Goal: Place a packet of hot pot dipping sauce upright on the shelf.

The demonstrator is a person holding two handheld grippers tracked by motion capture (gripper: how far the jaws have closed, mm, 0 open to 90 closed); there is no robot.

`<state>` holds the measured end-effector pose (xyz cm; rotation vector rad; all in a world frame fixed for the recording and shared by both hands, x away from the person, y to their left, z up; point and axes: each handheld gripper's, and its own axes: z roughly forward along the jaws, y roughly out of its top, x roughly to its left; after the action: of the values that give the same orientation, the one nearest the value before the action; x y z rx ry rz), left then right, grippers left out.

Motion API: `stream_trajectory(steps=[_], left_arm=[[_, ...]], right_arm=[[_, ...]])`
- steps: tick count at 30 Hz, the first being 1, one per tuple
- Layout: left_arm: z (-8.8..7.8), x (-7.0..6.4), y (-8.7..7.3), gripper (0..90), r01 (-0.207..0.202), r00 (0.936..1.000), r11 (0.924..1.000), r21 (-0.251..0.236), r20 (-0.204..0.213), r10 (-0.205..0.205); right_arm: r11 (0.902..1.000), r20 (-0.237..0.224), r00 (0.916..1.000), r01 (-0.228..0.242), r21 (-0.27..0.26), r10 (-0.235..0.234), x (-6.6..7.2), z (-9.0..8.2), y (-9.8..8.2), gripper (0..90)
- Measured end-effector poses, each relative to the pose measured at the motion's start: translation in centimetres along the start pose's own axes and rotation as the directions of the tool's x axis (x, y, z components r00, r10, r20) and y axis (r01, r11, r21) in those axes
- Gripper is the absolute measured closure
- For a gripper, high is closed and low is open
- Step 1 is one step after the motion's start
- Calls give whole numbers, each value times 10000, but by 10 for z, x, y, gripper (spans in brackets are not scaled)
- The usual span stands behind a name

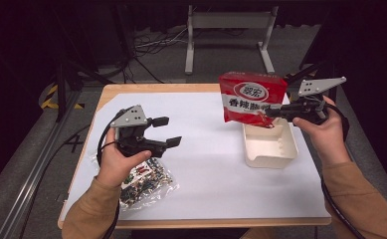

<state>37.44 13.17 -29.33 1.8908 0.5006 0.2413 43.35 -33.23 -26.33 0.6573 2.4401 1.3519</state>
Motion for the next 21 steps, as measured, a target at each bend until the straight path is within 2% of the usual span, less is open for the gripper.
stream_trajectory(steps=[9, 12, 21], left_arm=[[-2, 3, -3, 250, 188, 9998, 9998, 41, -102, -187], [-3, 4, -4, 250, 125, 9997, 9999, 68, -192, -124], [-6, 5, -7, 245, 311, 9991, 9995, 19, -296, -310]], right_arm=[[9998, 371, 9991, -181, 1, 181, -18, -7, -6, 880], [9996, 524, 9982, -277, -25, 278, -24, -10, -9, 881], [9985, 738, 9958, -539, -78, 543, -43, -12, -21, 881]])
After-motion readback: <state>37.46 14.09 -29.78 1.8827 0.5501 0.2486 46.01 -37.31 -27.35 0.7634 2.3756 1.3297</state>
